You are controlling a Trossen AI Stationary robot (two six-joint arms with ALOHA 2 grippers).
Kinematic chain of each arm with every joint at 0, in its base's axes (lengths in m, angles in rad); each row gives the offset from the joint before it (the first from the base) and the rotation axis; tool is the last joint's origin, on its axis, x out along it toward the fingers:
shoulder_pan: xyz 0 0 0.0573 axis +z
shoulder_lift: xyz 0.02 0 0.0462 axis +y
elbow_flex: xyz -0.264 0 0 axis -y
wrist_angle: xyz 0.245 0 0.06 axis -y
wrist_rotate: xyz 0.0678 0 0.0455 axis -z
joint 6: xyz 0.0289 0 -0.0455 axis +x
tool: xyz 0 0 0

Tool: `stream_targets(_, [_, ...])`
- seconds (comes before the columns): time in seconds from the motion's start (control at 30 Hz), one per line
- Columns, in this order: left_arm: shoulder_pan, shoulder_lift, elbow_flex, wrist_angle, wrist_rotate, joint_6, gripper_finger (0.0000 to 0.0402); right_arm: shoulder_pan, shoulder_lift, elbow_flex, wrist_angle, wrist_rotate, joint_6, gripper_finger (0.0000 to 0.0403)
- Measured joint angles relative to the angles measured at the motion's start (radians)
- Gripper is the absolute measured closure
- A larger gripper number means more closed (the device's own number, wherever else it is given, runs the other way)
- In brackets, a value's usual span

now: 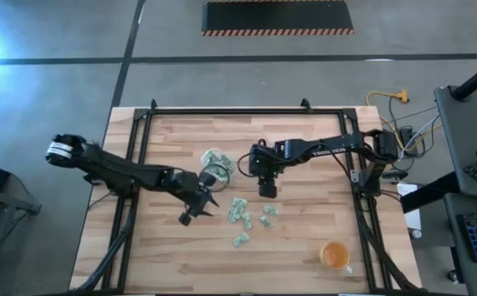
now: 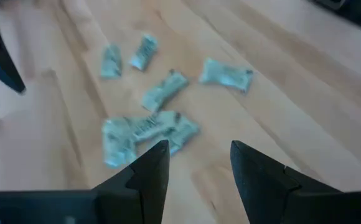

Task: Pick and place Stevia / Truvia into bins
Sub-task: Put the stevia packet into the transparent bin

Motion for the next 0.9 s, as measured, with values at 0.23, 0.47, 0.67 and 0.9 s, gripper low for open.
stream_targets(0.23, [-0.007, 0.195, 0.019, 0.163, -0.001, 0.072, 0.0246, 0.002, 0.000, -0.089, 0.000, 0.000, 0.053, 0.0278])
stream_targets(0.47, [-0.005, 0.339, 0.075, 0.235, -0.003, 0.097, 0.0246, 0.003, -0.002, -0.104, 0.000, 0.000, 0.075, 0.0282])
stream_targets(0.67, [-0.002, 0.434, 0.126, 0.234, -0.003, 0.096, 0.0246, 0.003, -0.002, -0.086, 0.003, 0.000, 0.075, 0.0290])
stream_targets(0.9, [-0.001, 0.460, 0.156, 0.191, -0.039, 0.094, 0.0246, 0.003, -0.002, -0.085, 0.002, 0.000, 0.075, 0.0300])
